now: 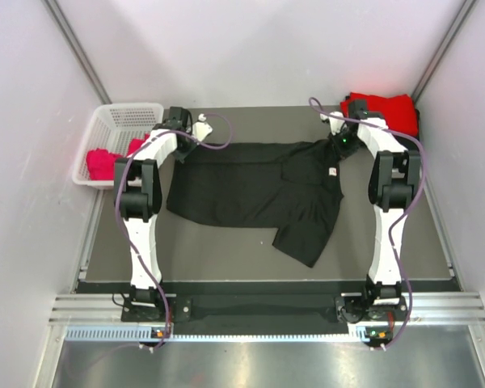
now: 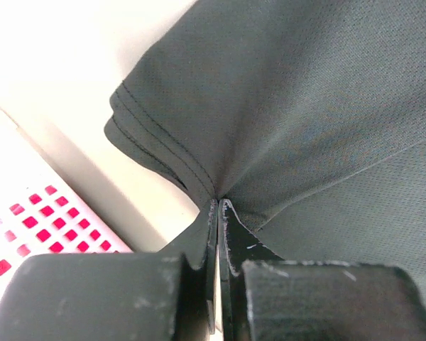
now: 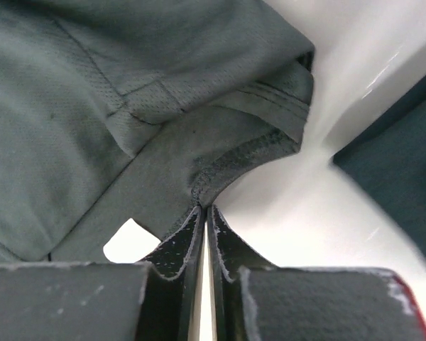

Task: Fold and stack the t-shirts
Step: Fold the tshirt

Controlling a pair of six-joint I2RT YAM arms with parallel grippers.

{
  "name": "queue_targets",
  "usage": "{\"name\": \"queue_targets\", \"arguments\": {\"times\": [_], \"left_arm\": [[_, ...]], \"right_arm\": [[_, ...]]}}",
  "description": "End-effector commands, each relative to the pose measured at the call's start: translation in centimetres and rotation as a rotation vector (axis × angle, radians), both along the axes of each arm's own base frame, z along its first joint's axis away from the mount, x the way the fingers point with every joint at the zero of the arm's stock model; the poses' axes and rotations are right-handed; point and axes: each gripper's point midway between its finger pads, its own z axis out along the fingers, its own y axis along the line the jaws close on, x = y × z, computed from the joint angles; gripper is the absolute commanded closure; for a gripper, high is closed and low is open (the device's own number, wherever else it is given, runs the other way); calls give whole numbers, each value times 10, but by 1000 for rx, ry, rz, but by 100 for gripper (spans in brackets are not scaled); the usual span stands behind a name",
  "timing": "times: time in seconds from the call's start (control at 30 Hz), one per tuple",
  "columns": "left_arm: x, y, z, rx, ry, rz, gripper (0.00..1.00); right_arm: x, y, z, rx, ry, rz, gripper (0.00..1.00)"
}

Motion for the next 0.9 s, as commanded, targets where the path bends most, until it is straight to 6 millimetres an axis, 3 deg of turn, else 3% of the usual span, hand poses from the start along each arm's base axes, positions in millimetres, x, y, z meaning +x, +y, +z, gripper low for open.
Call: {"name": "queue_targets", "arguments": {"times": [0.0, 0.1, 0.13, 0.23, 0.27, 0.3, 0.43, 0.53, 0.63, 0.7, 0.87], "left_arm": [[9, 6, 10, 17, -21, -3, 100], [10, 2, 19, -10, -21, 0, 99], [11, 1, 22, -17, -28, 4, 93], [18, -4, 49, -55, -90, 13, 80], [20, -5, 56, -64, -110, 19, 74], [24, -6, 69, -79, -145, 35, 72], [34, -21, 87, -174, -182, 37, 68], [43, -24, 80, -198, -173, 71, 68], [47, -22, 60, -219, -123, 125, 74], [49, -25, 44, -258, -77, 164, 80], [51, -32, 21, -377, -16, 227, 81]], "right_arm": [[28, -12, -3, -47, -58, -12, 95], [23, -11, 1, -44, -46, -4, 90], [21, -11, 3, -45, -41, 3, 84], [18, -10, 29, -36, -78, 5, 72], [18, -7, 46, -19, -107, 2, 71], [21, -6, 56, -10, -130, -1, 69], [33, 3, 94, 46, -217, -20, 67], [40, 15, 103, 121, -238, -21, 67], [45, 32, 98, 212, -217, -4, 68], [47, 39, 91, 256, -197, 6, 68], [48, 48, 72, 306, -150, -1, 66]]}}
